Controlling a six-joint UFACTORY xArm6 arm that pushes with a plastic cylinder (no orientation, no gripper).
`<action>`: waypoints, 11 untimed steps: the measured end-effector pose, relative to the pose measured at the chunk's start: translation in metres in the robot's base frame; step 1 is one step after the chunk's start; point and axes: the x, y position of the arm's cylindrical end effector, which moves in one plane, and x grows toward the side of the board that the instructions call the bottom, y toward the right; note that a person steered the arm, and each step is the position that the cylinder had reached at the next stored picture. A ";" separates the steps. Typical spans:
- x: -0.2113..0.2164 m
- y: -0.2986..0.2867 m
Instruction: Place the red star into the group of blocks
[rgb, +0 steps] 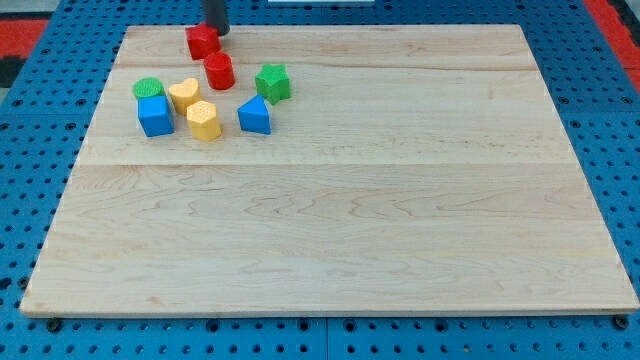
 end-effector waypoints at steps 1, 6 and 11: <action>0.004 0.033; 0.017 -0.032; 0.061 -0.073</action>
